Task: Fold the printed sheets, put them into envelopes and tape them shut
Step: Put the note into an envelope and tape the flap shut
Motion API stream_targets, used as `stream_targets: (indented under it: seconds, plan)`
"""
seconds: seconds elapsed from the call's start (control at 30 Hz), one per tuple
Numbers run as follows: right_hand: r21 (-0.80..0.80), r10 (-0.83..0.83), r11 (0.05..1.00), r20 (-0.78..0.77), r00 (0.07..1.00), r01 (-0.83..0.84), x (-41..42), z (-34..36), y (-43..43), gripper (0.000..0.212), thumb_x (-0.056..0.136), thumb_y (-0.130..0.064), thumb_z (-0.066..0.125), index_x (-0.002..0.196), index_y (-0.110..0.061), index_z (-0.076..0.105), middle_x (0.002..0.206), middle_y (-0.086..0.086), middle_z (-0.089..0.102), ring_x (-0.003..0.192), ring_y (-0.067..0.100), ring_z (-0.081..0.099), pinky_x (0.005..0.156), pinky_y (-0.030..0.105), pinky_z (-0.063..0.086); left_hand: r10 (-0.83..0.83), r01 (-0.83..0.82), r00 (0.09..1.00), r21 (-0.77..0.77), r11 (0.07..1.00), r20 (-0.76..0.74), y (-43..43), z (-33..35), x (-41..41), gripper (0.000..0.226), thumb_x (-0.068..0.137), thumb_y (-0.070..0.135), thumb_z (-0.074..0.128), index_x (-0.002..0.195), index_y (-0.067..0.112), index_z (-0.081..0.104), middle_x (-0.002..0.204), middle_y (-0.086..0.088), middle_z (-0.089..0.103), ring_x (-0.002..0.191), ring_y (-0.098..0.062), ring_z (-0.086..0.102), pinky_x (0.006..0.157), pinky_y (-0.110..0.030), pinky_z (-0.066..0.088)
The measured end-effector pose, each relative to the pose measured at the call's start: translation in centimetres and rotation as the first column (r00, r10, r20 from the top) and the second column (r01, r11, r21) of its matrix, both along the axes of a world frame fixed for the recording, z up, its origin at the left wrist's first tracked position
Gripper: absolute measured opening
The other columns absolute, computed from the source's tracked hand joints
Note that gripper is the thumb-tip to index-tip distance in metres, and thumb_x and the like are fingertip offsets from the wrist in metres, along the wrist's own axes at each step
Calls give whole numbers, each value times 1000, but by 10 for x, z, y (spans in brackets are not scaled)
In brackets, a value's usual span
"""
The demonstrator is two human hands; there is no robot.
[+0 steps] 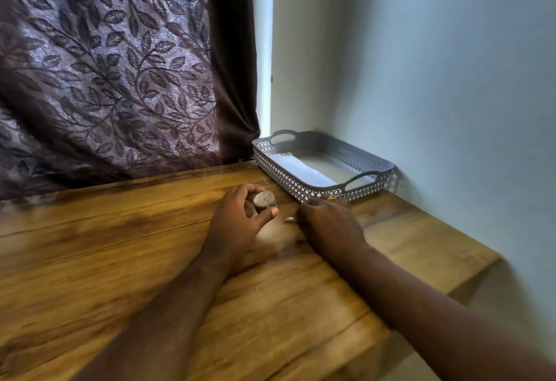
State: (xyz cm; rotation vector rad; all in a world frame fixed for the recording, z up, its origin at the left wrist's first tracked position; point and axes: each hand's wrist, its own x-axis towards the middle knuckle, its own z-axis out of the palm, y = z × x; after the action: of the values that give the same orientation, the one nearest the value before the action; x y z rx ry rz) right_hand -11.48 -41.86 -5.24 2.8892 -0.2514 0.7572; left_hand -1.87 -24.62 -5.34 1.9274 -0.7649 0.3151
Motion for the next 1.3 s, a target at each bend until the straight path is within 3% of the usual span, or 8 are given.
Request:
stream_targets:
  seconds: [0.13,0.3,0.43,0.57,0.73,0.83,0.93,1.3]
  plan:
    - [59,-46,997,15,999,45,-25,2,-49,13,87,-31,65,99,-33,69,97,-10,69,93,19,67,87,36,37,-64,60,996,75,995,54,-6,2,-12,40,72,34,85,103,35,60,100,16,55,82,-2,53,70,-18,41]
    - [140,-146,980,4,989,144,-29,12,-88,21,83,-19,67,99,-32,72,101,-7,70,98,22,65,90,38,37,-223,176,957,240,955,183,-27,4,-40,43,75,43,81,111,35,58,108,15,52,96,-3,49,81,-27,46]
    - [148,-143,979,3,990,141,-26,13,-98,18,89,-28,64,104,-30,74,108,-4,69,103,24,63,97,43,37,-322,191,901,401,896,291,-35,2,-49,44,80,49,74,117,37,53,115,16,49,106,-6,49,82,-36,52]
    - [171,-136,977,20,991,130,-23,14,-102,13,86,-26,67,96,-28,75,101,-3,69,99,25,63,97,41,36,-307,157,889,406,900,339,-35,0,-46,46,80,51,72,119,36,52,115,17,49,106,-6,51,80,-35,53]
    - [181,-139,975,50,989,128,-20,10,-104,10,90,-20,65,98,-23,69,98,-1,71,88,24,66,113,51,29,-306,145,885,418,897,350,-35,-1,-47,48,81,54,71,121,35,52,115,17,48,105,-6,51,77,-36,54]
    - [161,-157,976,52,986,147,-18,6,-107,8,90,-24,67,98,-23,68,101,-2,67,87,28,66,106,52,39,-298,141,890,414,900,345,-34,0,-49,47,81,52,72,120,33,54,115,15,49,105,-8,52,78,-37,54]
    - [154,-184,973,55,981,173,-14,5,-111,14,88,-33,70,99,-24,69,103,-3,66,90,28,66,92,43,47,-298,140,892,419,897,339,-35,0,-49,48,80,51,72,121,33,53,116,15,49,106,-8,53,79,-38,54]
    - [210,-201,960,66,977,184,-12,5,-111,18,89,-29,63,104,-20,68,106,0,64,95,29,65,78,37,50,-302,147,900,432,890,315,-35,2,-50,49,82,49,71,126,33,55,118,16,47,108,-6,50,79,-35,54]
